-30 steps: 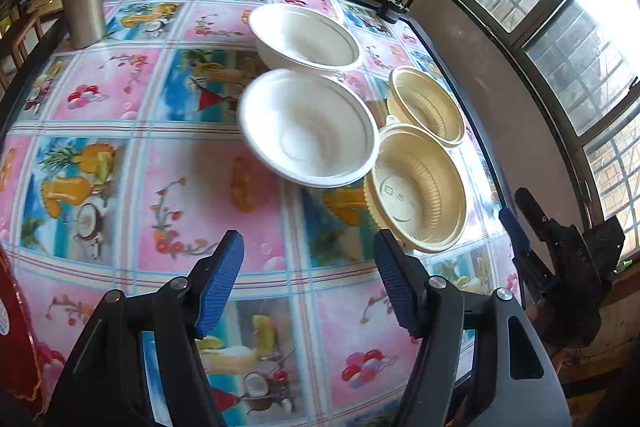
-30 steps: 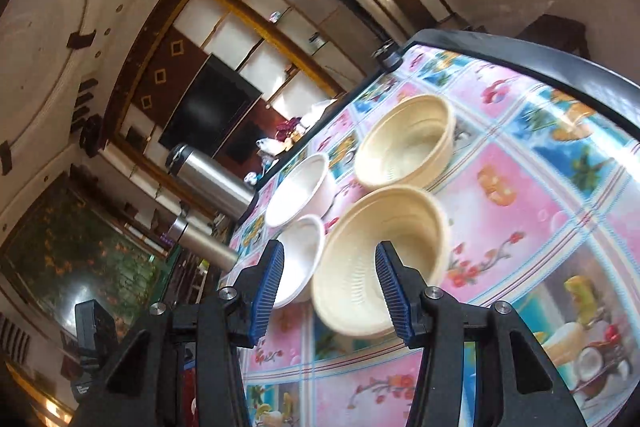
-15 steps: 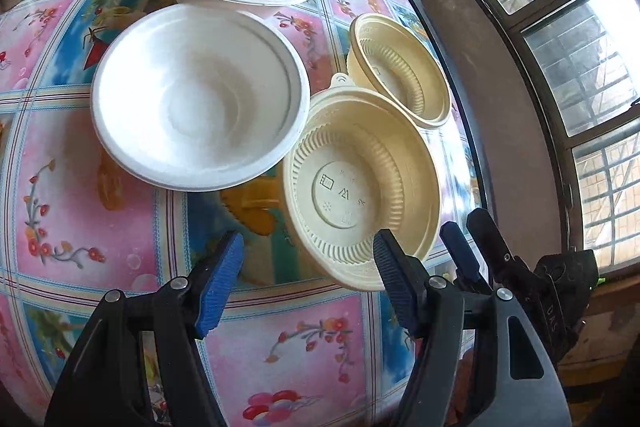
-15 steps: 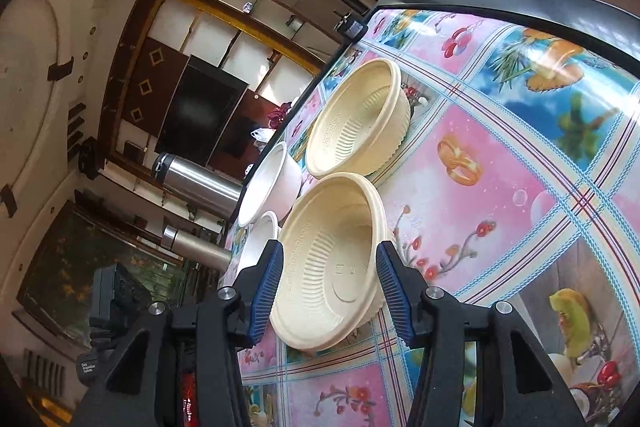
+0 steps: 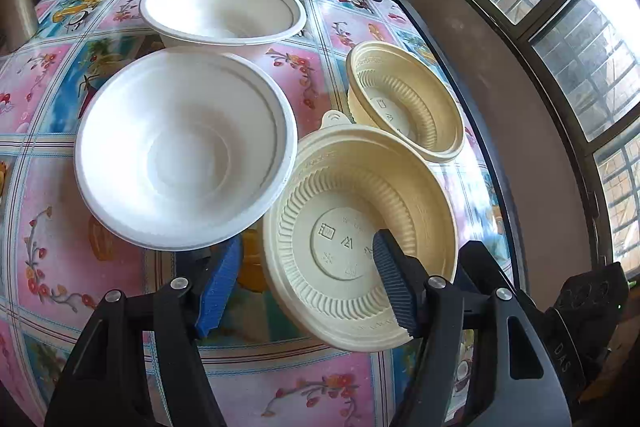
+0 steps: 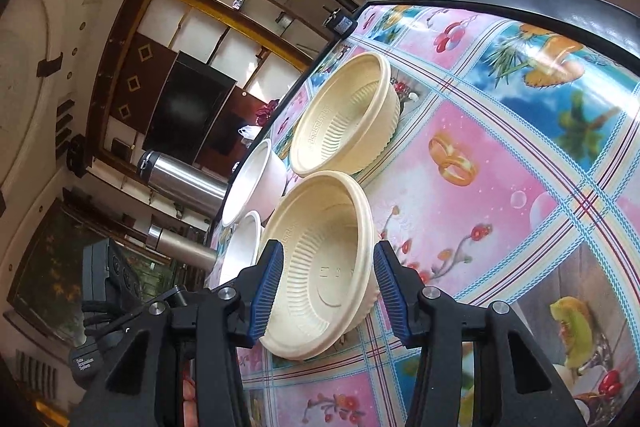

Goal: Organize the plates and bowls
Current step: 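Reach the right gripper to the beige ribbed plastic plate and grip its rim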

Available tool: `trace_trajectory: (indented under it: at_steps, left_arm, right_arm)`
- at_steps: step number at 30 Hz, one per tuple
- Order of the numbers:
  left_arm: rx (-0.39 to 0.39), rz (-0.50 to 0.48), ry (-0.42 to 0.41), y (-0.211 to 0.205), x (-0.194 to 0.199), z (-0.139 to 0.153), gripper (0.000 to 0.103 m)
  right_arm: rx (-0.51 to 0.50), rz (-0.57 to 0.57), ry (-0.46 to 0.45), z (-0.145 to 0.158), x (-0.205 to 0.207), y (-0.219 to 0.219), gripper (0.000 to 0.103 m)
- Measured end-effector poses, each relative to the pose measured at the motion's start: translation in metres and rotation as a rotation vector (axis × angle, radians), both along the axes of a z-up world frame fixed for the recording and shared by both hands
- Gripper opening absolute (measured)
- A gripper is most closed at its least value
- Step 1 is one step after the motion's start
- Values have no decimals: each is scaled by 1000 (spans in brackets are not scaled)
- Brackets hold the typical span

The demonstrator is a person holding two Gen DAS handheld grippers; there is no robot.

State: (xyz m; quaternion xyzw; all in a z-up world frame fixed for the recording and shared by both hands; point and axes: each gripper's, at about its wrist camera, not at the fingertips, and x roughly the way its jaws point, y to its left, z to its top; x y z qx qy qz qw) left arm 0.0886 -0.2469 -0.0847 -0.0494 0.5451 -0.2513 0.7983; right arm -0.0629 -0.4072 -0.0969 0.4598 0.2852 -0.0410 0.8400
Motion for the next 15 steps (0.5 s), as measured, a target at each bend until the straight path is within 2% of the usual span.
trace_trajectory:
  at_steps: [2, 4, 7, 9, 15]
  left_arm:
    - [3, -13, 0, -3, -1, -3, 53]
    - [6, -18, 4, -5, 0, -7, 48]
    - [-1, -4, -4, -1, 2, -8, 35]
    - [-5, 5, -4, 3, 5, -9, 32]
    - [24, 1, -42, 4, 5, -12, 18]
  right_arm:
    - [-7, -5, 5, 1, 2, 2, 48]
    - [-9, -9, 9, 0, 3, 2, 46]
    - [-18, -21, 13, -1, 4, 2, 43]
    - [-18, -31, 16, -1, 5, 1, 39]
    - [-31, -48, 35, -5, 6, -1, 14]
